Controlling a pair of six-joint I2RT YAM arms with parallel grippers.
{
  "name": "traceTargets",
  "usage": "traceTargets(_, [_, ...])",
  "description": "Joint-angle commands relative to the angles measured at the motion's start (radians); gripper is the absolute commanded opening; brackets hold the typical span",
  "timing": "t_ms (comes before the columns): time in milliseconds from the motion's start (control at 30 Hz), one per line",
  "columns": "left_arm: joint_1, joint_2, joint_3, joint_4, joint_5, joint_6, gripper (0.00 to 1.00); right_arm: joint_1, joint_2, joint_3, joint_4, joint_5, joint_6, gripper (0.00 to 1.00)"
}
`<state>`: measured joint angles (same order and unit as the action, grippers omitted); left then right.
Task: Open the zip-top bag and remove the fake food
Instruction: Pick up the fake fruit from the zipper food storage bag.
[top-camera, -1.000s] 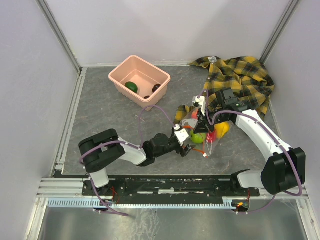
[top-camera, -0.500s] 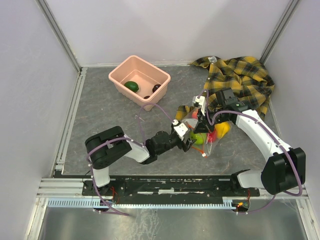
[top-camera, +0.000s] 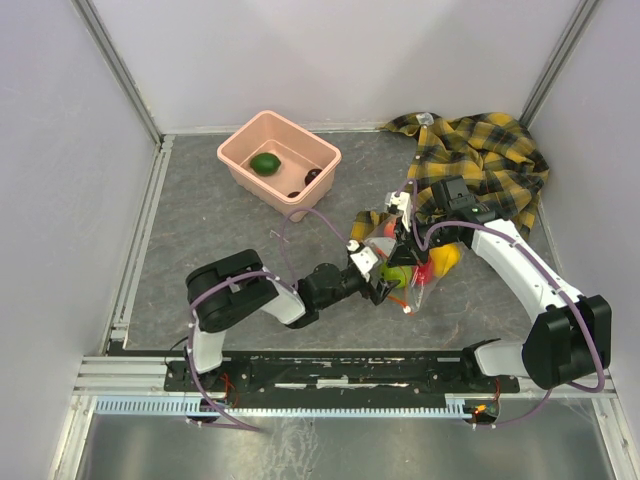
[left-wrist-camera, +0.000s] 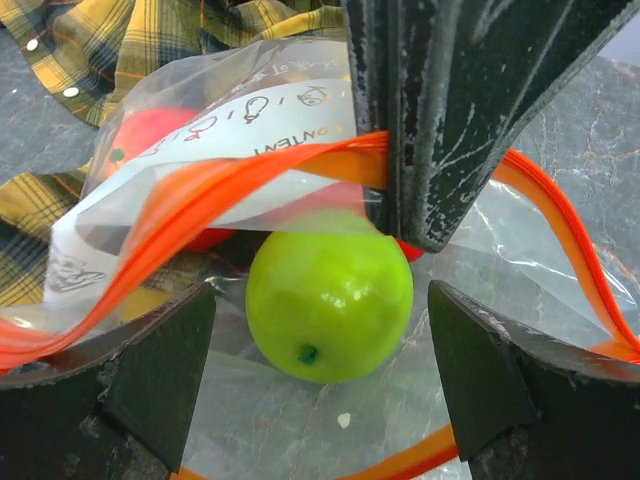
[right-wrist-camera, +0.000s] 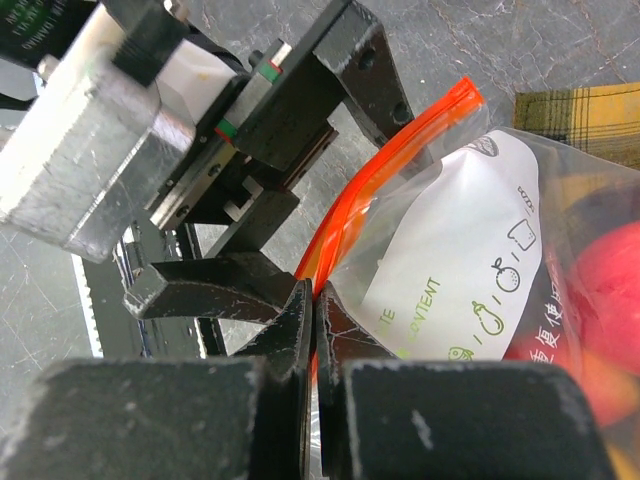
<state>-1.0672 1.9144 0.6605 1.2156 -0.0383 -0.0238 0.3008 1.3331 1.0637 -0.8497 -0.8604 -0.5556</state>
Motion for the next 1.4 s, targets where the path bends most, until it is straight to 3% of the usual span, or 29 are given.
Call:
traceTargets(0, [-0.001,0.065,0.041,0.179,0.031,0.108,0.92,0.009,-0.015,0.036,0.001,-0.035,-0.014,0.02])
traceTargets(500, [0.001,0.177,0.097,0.185,0.142,0.039,0.94,0.016,-0.016,0.038,0.001,-0.035,-0.015,0.02])
traceTargets(1033, [-0.002,0.265,0.139,0.209,0.059,-0.003,1.0,0.021,-0.014,0.038,0.001,-0.03,-0.016,0.02])
traceTargets(1200, [-0.002,0.279,0.151,0.221,0.059,-0.031,0.95,0.021,-0.014,0.037,0.001,-0.029,-0.016,0.02])
traceTargets(1367, [-0.002,0.268,0.136,0.225,0.058,-0.039,0.82,0.021,-0.017,0.037,-0.001,-0.028,-0.016,0.02])
